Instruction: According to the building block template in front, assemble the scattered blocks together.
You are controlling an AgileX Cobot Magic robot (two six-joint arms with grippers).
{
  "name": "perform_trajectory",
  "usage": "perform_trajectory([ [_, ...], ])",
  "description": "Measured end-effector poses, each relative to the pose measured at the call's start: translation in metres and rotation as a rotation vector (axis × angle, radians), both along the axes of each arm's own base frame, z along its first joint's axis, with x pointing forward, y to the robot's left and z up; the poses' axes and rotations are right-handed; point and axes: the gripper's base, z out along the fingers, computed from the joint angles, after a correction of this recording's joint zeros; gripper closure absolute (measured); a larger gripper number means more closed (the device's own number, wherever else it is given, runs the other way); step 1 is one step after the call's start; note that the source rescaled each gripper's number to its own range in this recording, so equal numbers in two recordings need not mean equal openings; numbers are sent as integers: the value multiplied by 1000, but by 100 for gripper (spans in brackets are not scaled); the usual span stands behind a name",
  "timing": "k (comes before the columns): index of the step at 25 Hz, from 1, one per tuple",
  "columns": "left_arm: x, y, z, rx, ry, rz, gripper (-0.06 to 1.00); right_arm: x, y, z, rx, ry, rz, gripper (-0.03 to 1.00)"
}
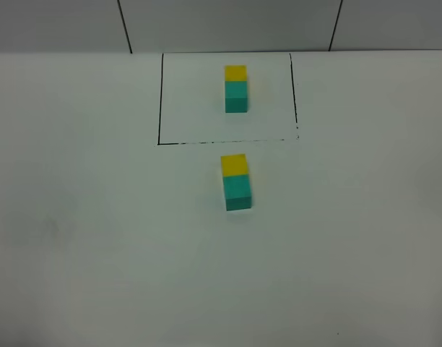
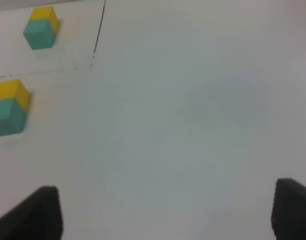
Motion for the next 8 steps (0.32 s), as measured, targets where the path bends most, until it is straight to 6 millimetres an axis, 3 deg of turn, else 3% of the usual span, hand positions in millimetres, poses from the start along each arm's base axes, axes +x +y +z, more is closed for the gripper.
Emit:
perform_trajectory([
  [8,0,0,0,0,0,0,53,0,0,0,2,0,2,26],
])
